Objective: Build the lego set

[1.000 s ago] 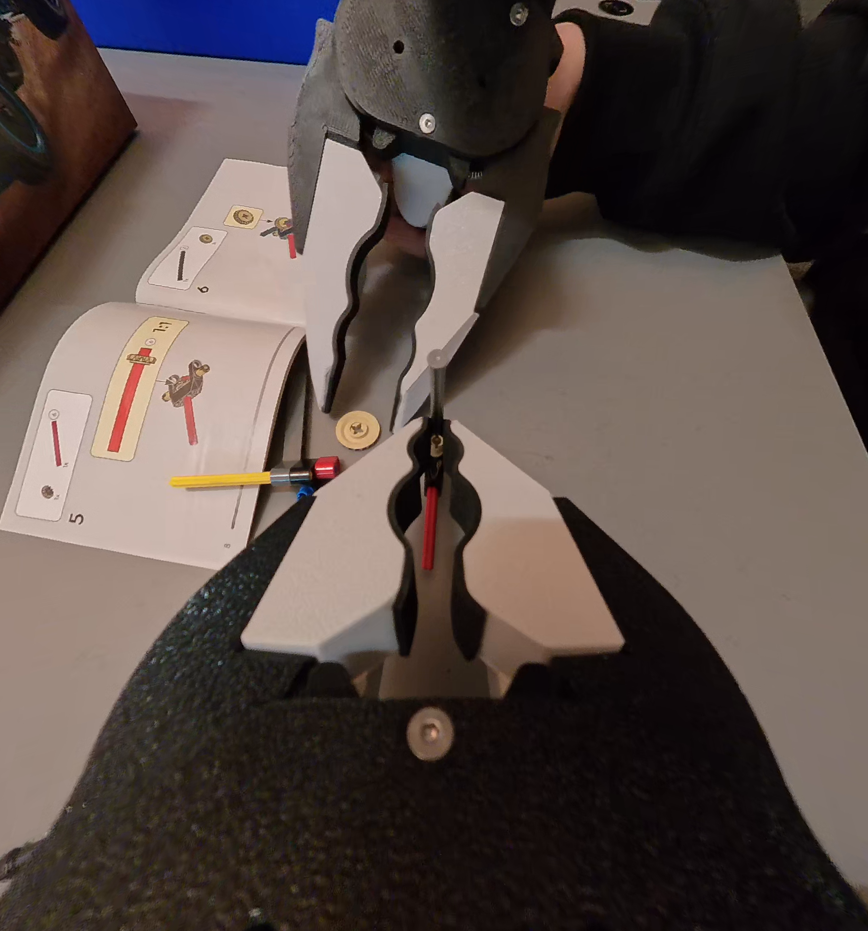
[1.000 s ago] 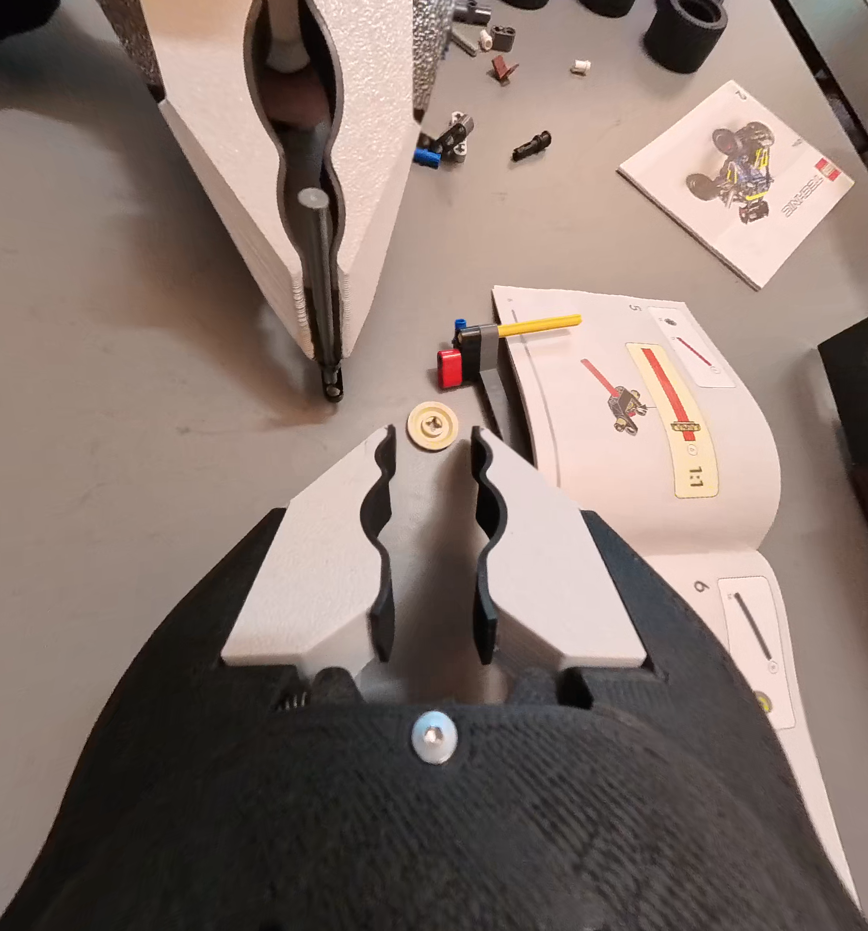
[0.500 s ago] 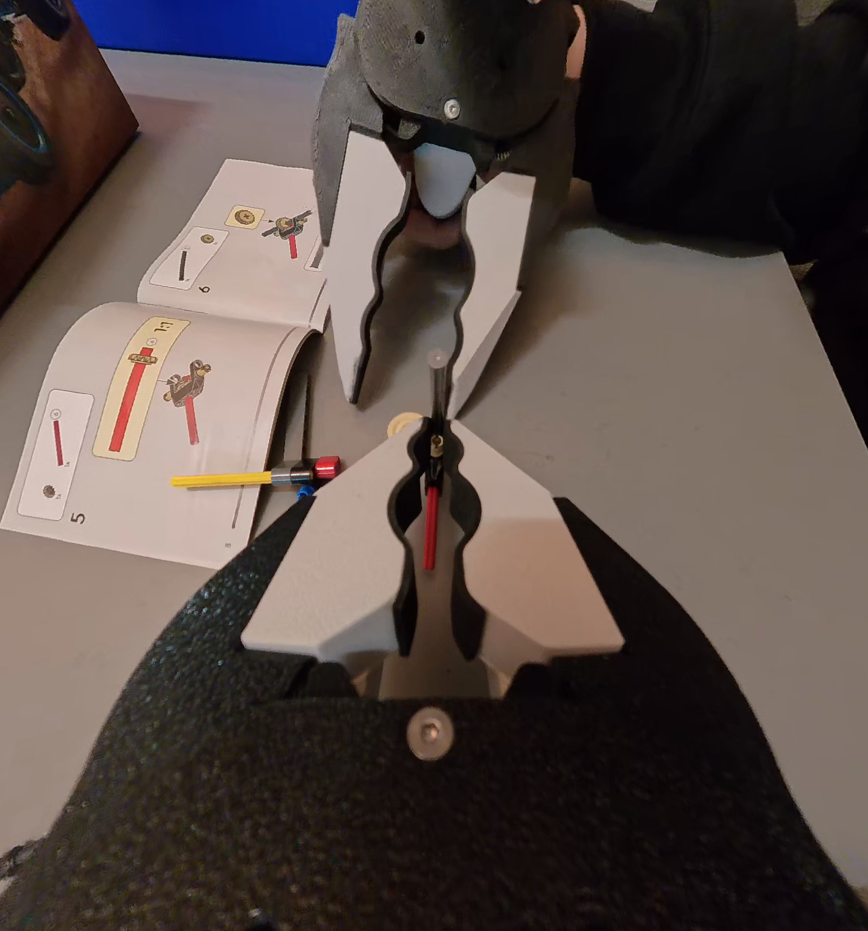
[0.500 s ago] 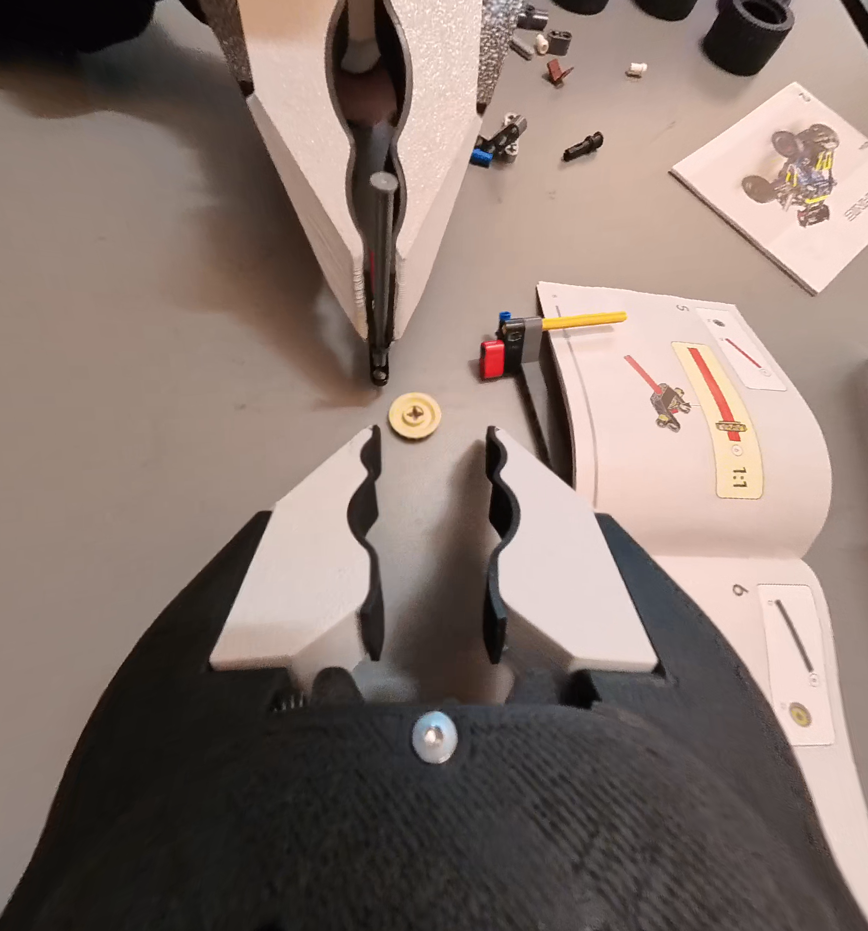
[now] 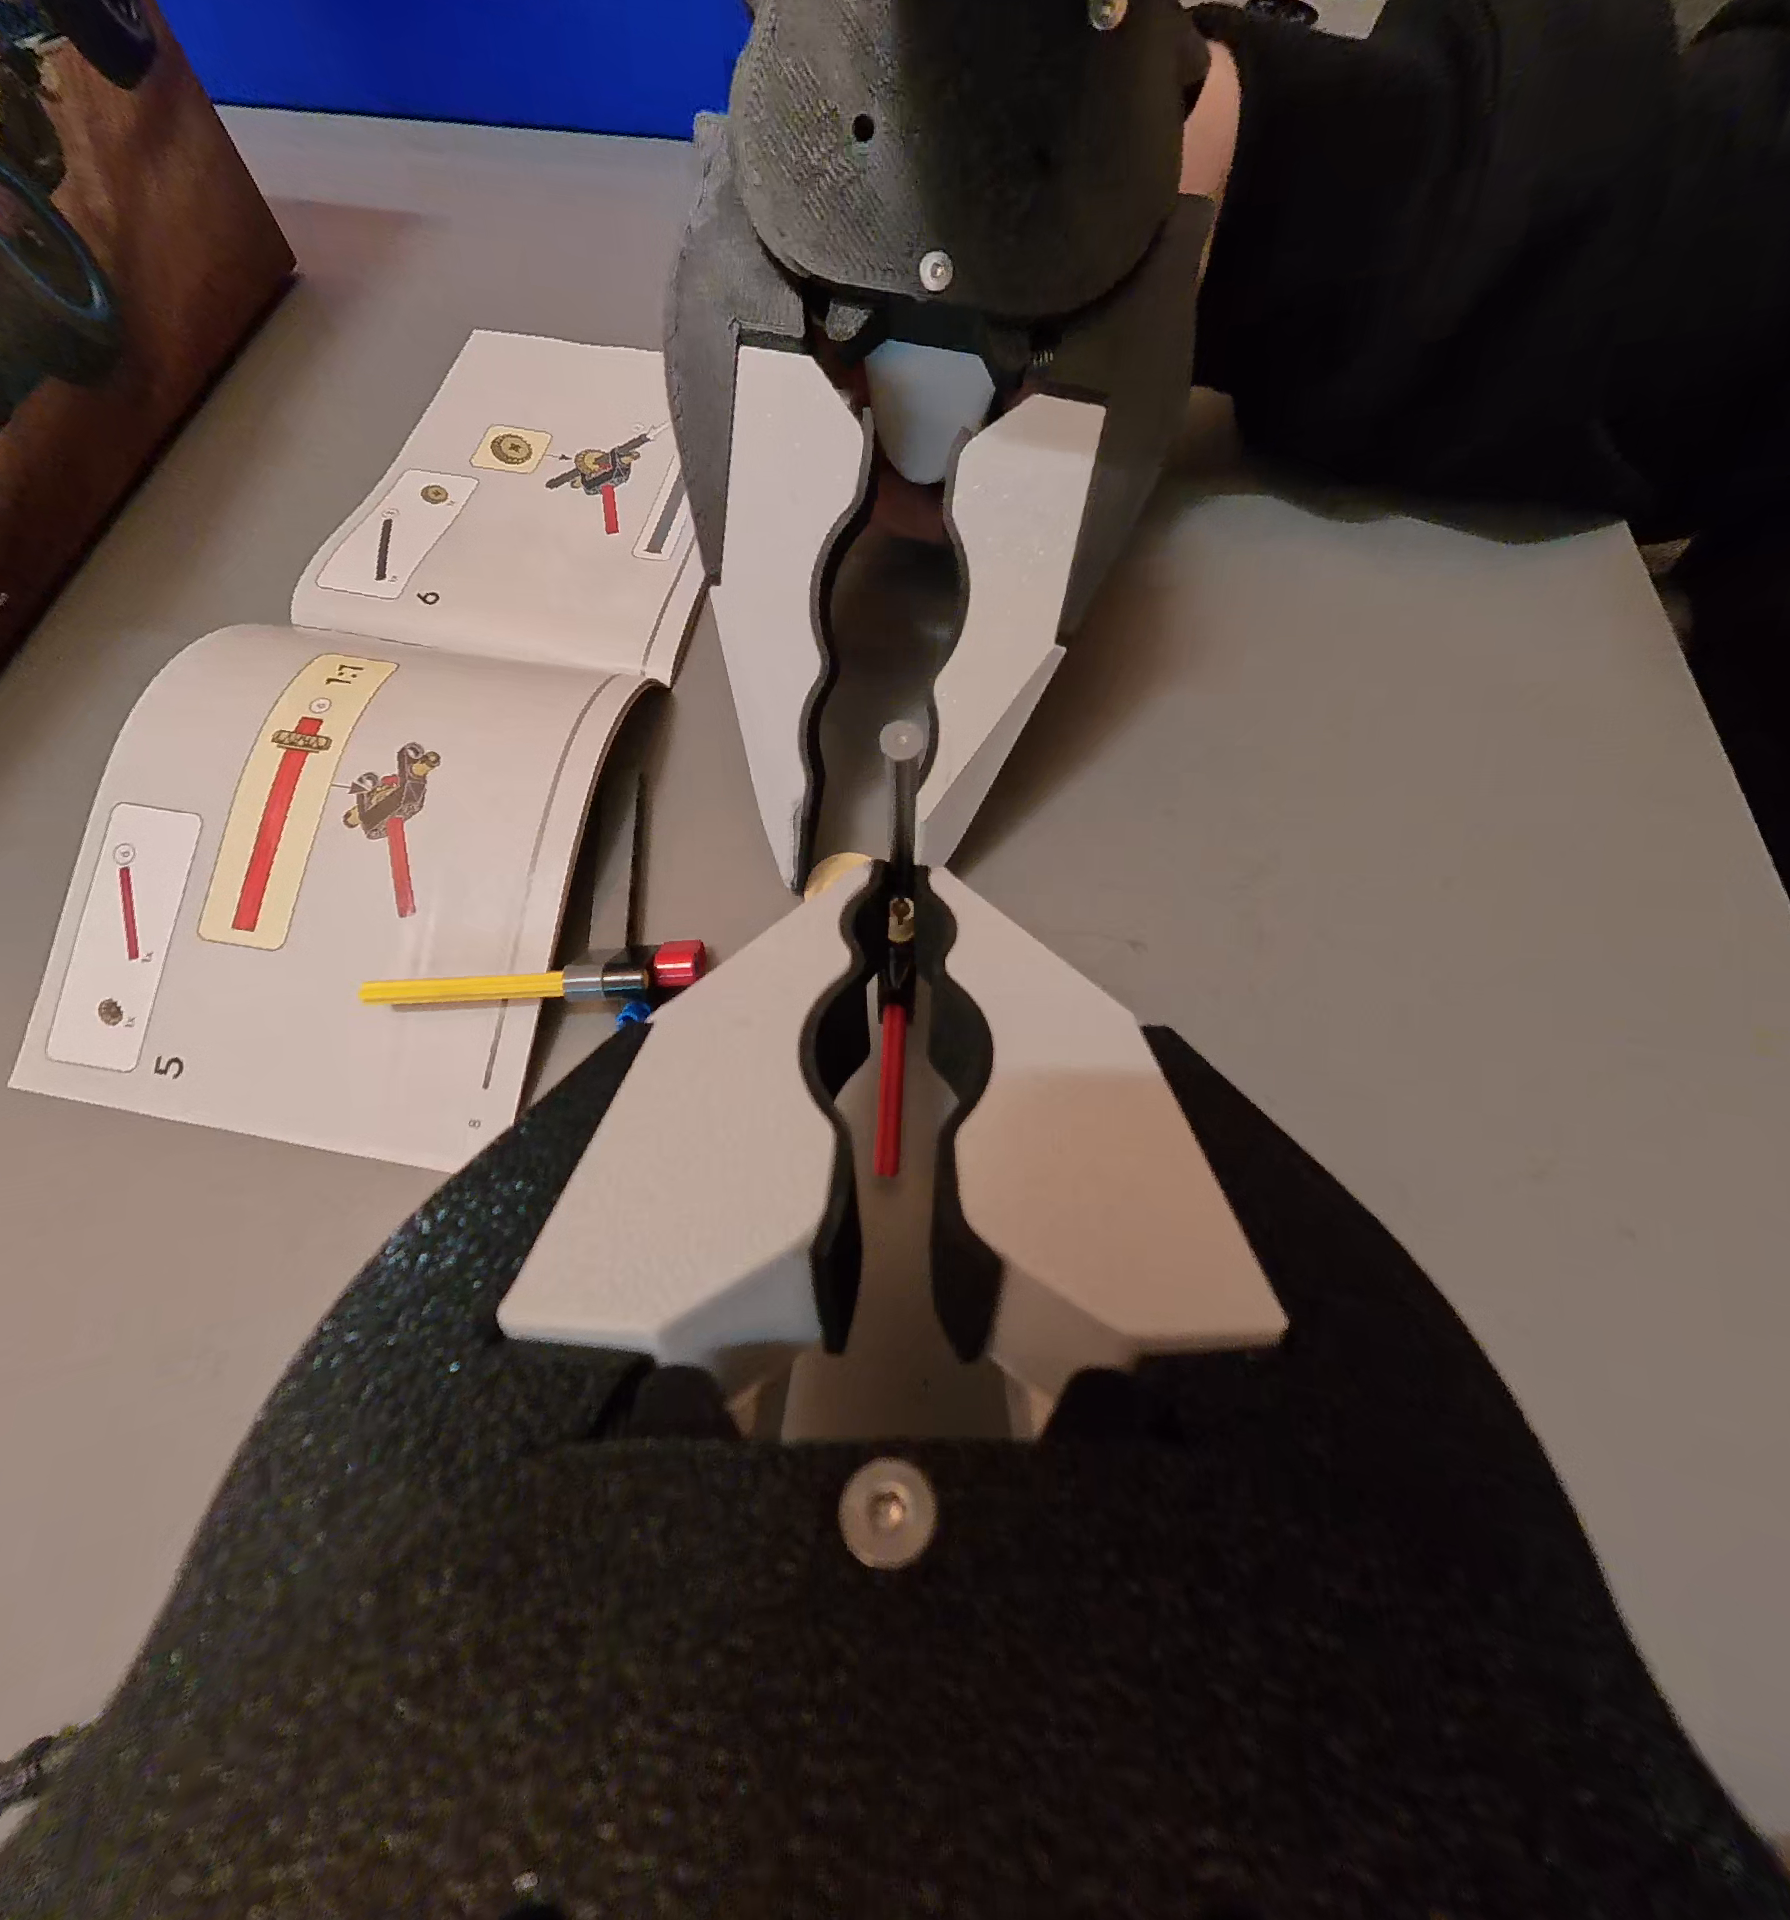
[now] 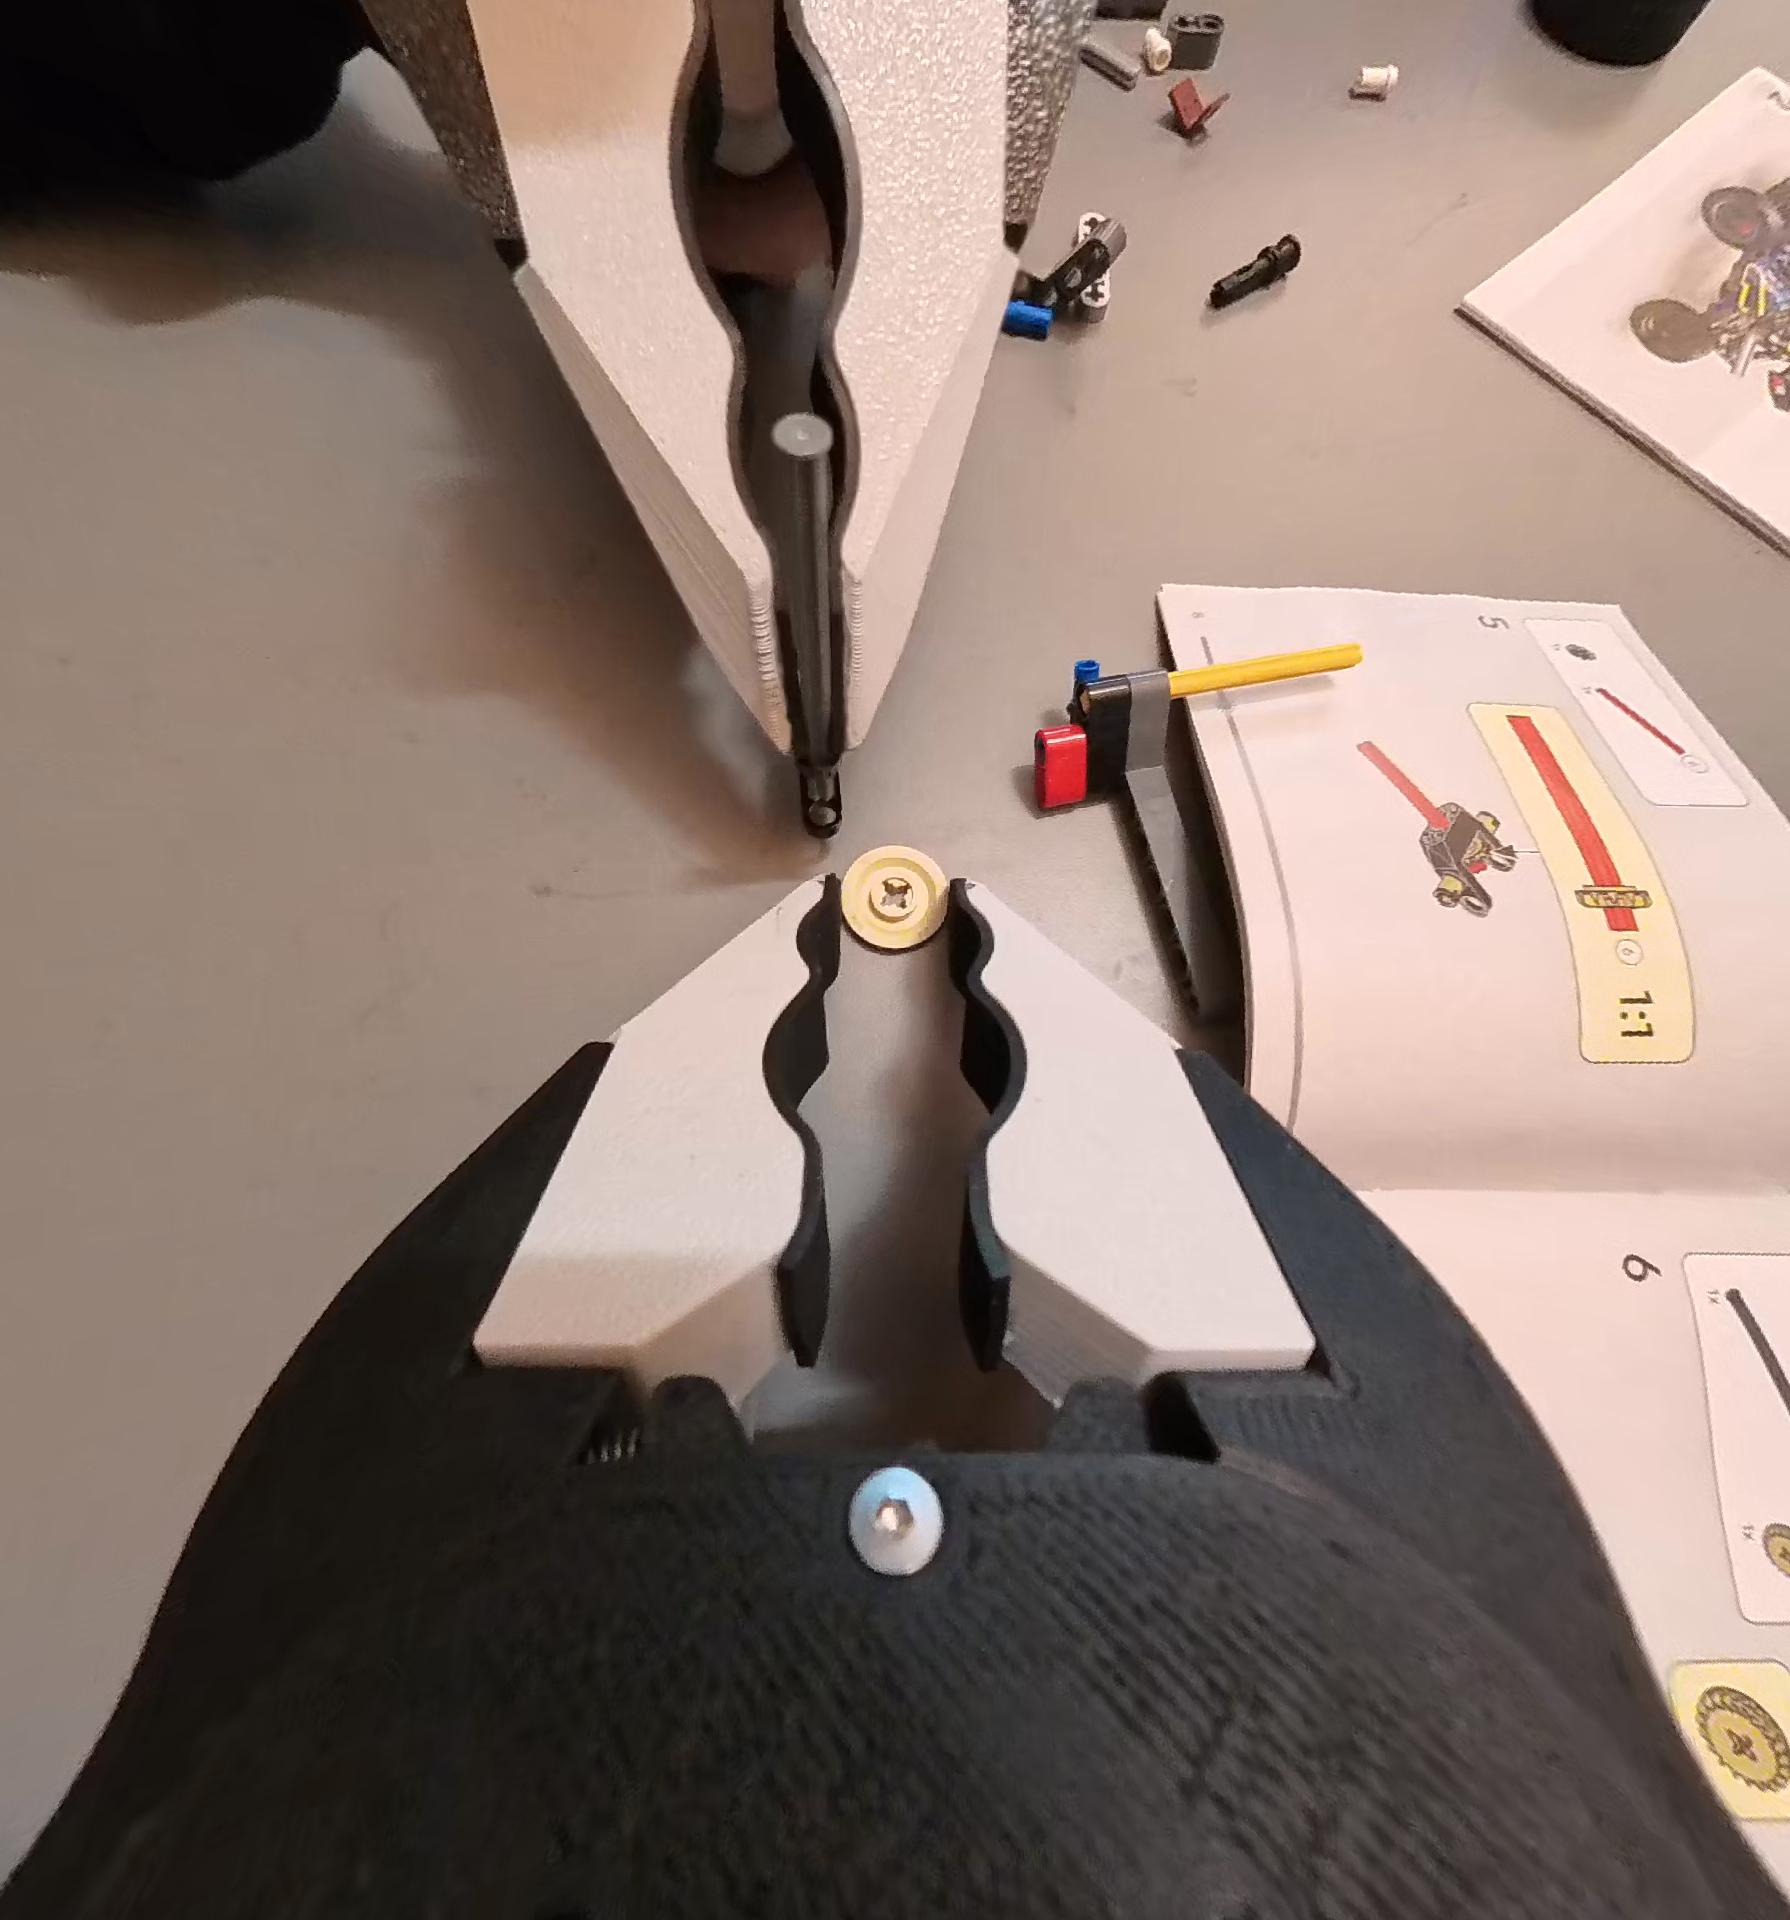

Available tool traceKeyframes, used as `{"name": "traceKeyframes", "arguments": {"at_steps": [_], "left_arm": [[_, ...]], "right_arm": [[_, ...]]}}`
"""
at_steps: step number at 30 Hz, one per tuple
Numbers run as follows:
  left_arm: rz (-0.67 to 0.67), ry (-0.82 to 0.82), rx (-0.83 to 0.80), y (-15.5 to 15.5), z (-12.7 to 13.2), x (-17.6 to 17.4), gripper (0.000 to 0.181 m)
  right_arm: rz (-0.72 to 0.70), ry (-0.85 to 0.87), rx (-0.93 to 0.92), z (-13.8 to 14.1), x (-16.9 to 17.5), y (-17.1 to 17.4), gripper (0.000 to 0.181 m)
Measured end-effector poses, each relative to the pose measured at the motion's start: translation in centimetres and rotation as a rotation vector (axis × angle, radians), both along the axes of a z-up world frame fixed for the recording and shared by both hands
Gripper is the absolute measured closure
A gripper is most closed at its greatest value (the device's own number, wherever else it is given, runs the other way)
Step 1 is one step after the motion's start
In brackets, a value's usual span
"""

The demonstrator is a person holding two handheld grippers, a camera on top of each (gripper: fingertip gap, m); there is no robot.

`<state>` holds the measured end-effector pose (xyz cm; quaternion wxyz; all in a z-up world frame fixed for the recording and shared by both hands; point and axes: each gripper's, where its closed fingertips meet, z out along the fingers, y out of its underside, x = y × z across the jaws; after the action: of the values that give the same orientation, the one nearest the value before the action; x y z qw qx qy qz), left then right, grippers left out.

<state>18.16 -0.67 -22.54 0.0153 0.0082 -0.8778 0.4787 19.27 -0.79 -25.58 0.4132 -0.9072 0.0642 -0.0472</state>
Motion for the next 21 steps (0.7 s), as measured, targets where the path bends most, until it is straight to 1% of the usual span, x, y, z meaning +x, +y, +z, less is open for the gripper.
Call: {"name": "traceKeyframes", "arguments": {"at_steps": [4, 6, 8, 17, 21], "left_arm": [[0.001, -0.001, 0.000, 0.00, 0.00, 0.01, 0.180], [0.001, 0.000, 0.000, 0.00, 0.00, 0.03, 0.180], [0.002, -0.002, 0.000, 0.00, 0.00, 0.02, 0.180], [0.003, -0.003, 0.000, 0.02, 0.00, 0.04, 0.180], [0.011, -0.007, -0.002, 0.03, 0.03, 0.15, 0.180]], "right_arm": [[-0.005, -0.028, -0.002, 0.06, -0.08, -0.12, 0.162], [-0.026, -0.044, -0.002, 0.09, 0.17, -0.24, 0.158], [-0.026, -0.022, -0.002, 0.05, -0.07, -0.31, 0.163], [-0.070, 0.024, 0.004, 0.01, -0.22, -0.74, 0.163], [-0.049, -0.012, -0.002, 0.06, -0.55, -0.71, 0.163]]}}
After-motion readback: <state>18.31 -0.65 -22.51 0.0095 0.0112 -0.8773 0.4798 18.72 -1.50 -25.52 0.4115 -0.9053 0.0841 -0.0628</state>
